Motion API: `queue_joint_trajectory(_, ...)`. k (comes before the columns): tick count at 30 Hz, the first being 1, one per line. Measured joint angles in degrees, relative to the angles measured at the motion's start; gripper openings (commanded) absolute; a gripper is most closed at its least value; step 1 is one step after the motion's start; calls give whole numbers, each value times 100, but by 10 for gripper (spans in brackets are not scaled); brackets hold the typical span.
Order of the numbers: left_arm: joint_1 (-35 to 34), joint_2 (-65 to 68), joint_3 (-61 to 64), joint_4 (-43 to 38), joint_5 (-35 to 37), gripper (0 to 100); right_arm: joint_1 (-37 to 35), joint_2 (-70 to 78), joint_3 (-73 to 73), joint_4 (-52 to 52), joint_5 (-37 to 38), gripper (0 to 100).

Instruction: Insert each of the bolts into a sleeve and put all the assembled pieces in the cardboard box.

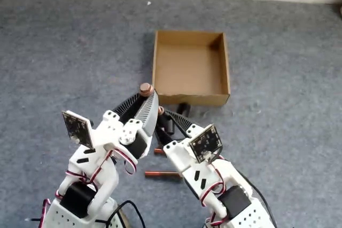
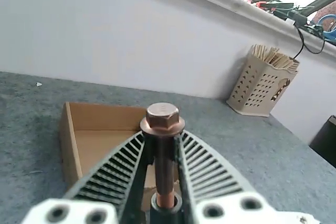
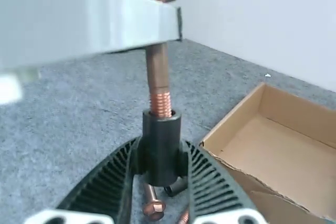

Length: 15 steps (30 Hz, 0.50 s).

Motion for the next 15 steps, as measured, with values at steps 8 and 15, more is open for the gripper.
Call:
queue_joint_trajectory(8, 35, 0, 0, 220, -571, 8, -18, 0, 0, 0, 0, 5)
queue_joint_trajectory(15, 431, 0, 0, 756, -1793, 36, -18, 0, 0, -9, -9, 5)
